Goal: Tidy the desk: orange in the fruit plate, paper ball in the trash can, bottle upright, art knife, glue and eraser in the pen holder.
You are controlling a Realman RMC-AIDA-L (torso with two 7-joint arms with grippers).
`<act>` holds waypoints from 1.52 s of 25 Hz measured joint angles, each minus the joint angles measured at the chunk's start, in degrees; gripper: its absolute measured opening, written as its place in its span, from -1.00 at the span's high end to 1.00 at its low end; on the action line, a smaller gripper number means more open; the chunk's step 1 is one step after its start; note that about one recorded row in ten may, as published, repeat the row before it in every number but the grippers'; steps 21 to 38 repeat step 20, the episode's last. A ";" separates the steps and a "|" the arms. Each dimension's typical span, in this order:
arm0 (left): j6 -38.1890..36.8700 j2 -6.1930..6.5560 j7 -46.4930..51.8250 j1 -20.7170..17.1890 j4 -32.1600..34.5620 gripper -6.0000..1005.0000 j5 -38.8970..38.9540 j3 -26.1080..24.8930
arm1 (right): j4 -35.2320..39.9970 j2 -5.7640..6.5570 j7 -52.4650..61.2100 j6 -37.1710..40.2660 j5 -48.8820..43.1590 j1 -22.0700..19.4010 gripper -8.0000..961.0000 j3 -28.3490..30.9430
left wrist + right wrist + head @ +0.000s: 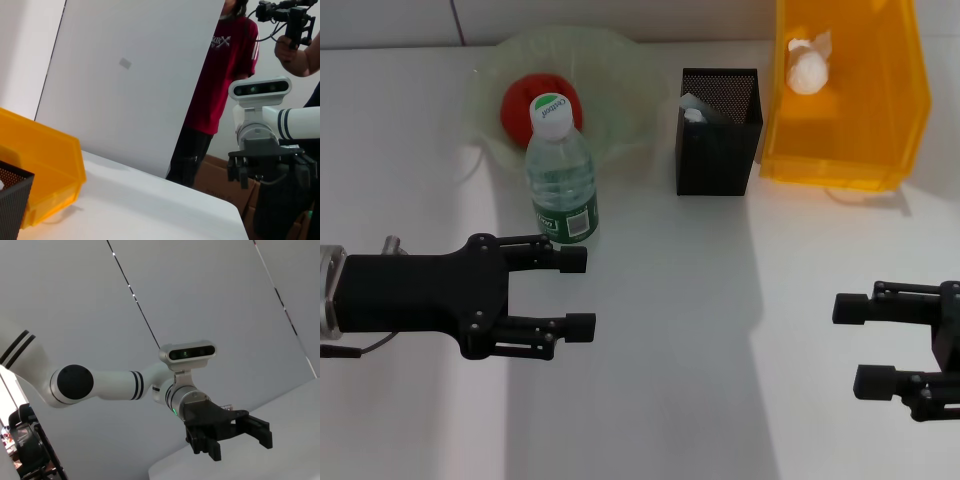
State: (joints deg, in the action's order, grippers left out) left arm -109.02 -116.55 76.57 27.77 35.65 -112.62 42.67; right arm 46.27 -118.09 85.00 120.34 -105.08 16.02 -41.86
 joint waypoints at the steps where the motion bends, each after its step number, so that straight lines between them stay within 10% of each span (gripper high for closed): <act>1: 0.00 0.00 0.00 0.00 0.00 -0.59 0.00 0.00 | 0.00 0.00 0.00 0.00 0.00 0.00 -0.53 0.00; 38: -0.96 -0.56 -0.01 0.01 -0.48 -0.59 0.18 0.03 | -0.39 -0.56 -0.09 -1.96 0.22 0.53 -0.53 0.90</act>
